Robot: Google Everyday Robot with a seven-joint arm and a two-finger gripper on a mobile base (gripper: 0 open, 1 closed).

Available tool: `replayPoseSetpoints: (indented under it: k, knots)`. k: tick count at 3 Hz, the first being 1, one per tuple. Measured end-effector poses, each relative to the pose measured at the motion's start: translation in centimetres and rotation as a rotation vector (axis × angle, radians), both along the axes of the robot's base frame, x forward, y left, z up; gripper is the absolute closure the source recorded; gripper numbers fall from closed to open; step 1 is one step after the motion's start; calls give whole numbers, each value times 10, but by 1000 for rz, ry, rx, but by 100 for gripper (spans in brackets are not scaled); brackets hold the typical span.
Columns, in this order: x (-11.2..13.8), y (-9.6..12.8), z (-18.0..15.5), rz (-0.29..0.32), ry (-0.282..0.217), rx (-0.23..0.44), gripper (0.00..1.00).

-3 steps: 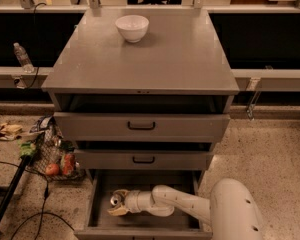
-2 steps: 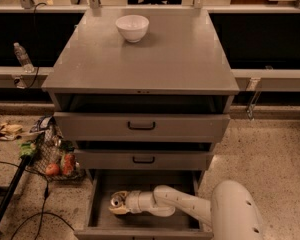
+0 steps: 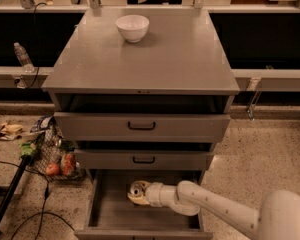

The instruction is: Pick redbull can from bottom drawer and place on counter

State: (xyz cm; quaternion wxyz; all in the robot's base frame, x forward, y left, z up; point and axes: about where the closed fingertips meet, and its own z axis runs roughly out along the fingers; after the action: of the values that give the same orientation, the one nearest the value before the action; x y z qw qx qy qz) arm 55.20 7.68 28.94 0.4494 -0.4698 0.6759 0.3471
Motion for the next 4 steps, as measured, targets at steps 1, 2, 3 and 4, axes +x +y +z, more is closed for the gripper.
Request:
replayPoseSetpoints:
  k: [1, 2, 3, 4]
  knots:
    - [-26, -81, 46, -52, 14, -18, 100]
    - [-61, -166, 96, -40, 34, -25, 100]
    - [-75, -208, 179, -30, 35, 25, 100]
    - [-65, -228, 282, -22, -57, 173, 100]
